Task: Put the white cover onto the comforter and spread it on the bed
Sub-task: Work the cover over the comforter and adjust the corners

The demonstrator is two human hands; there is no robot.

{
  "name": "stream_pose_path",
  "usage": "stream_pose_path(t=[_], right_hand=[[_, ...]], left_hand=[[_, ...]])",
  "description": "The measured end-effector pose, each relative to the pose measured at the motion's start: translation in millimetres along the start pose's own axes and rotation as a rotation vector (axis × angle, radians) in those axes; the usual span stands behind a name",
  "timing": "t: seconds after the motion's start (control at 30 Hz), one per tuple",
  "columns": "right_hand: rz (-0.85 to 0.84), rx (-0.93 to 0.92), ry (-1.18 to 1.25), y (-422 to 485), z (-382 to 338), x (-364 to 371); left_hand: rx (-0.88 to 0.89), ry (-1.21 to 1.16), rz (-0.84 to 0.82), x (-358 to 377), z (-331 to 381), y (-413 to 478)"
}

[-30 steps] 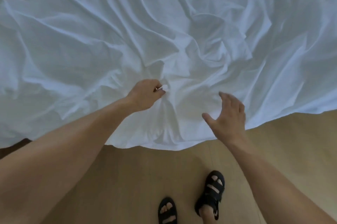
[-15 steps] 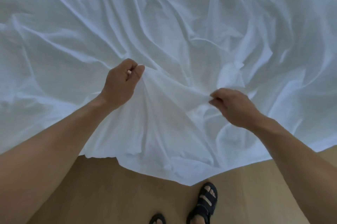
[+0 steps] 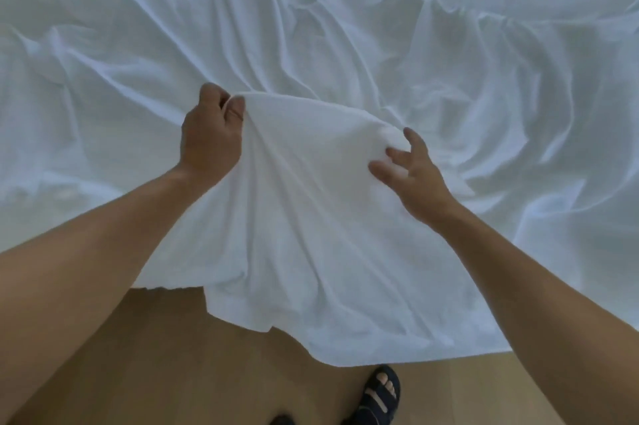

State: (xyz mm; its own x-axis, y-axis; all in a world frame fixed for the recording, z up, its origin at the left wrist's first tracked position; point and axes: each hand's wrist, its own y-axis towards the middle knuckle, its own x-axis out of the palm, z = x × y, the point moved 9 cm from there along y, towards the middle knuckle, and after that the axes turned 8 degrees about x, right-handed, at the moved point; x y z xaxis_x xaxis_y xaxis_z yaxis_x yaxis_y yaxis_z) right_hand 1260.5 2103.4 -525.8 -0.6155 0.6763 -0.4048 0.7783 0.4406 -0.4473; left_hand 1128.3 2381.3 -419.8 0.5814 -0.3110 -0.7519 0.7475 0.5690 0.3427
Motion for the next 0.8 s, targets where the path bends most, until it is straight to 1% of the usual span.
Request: stream_pose_path(t=[0.07,0.1,0.13,0.17,0.2,0.23,0.3,0.33,0.37,0.4,0.43,0.5,0.53,0.6,0.63,0.67,0.7,0.73,0.77,0.8], right_hand=[[-0.049,-0.062,-0.265,-21.2,8.2,18.7],[-0.102,-0.069,-0.426,-31.8,19.2,32.4],[-0.162,-0.021,-0.571,-40.0,35.5,43.9],[-0.193,0.033,-0.634,-44.7,50.3,49.9],[-0.164,0.067,-0.643,-47.4,56.7,48.6],[-0.103,0.033,-0.636,-50.5,55.3,43.7],[0.004,-0.102,-0.577,-66.7,32.8,24.6],[0.016,-0.134,-0.476,-79.2,18.6,9.0],[-0.007,-0.144,-0.326,-92.5,4.8,-8.9],[-0.058,-0.145,-0.158,-105.3,-7.2,-27.3],[-0.147,-0.137,-0.004,-118.0,-19.5,-42.4],[-0.328,-0.166,0.149,-135.6,-41.4,-60.2],[-0.396,-0.190,0.185,-139.0,-49.4,-64.6],[-0.506,-0.209,0.245,-137.9,-62.9,-64.6],[-0.496,-0.210,0.261,-132.9,-69.8,-65.2],[-0.422,-0.204,0.262,-121.2,-72.3,-68.6],[-0.282,-0.183,0.221,-103.8,-71.4,-74.9],[-0.099,-0.173,0.132,-82.3,-65.8,-83.6],[0.080,-0.162,0.007,-60.7,-59.2,-90.1],[0.203,-0.145,-0.125,-40.8,-52.4,-89.5]], left_hand=[[-0.039,-0.015,0.075,-2.1,-4.5,14.7],[-0.059,-0.030,0.111,-1.7,-6.3,18.6],[-0.076,-0.046,0.133,-0.5,-7.4,19.9],[-0.083,-0.053,0.131,2.5,-7.7,18.8],[-0.076,-0.045,0.102,7.2,-7.6,15.8],[-0.063,-0.032,0.052,13.4,-7.6,10.4],[-0.034,0.001,-0.057,24.3,-9.9,-4.4],[-0.024,0.017,-0.099,26.8,-12.2,-13.8],[-0.011,0.021,-0.140,29.0,-14.0,-22.9],[0.006,0.020,-0.188,31.5,-15.1,-32.2],[0.033,0.023,-0.238,34.2,-14.3,-41.2],[0.101,0.041,-0.297,37.6,-6.4,-53.5],[0.126,0.045,-0.289,36.6,-0.7,-54.7],[0.142,0.022,-0.184,26.7,9.6,-44.8],[0.123,0.003,-0.112,19.1,12.0,-35.2],[0.097,-0.004,-0.050,12.2,11.0,-24.9],[0.075,0.008,-0.017,8.5,7.9,-15.4],[0.055,0.047,-0.014,8.2,2.6,-7.5],[0.036,0.111,-0.035,10.7,-4.3,-1.4],[0.015,0.185,-0.072,15.9,-12.4,1.7]])
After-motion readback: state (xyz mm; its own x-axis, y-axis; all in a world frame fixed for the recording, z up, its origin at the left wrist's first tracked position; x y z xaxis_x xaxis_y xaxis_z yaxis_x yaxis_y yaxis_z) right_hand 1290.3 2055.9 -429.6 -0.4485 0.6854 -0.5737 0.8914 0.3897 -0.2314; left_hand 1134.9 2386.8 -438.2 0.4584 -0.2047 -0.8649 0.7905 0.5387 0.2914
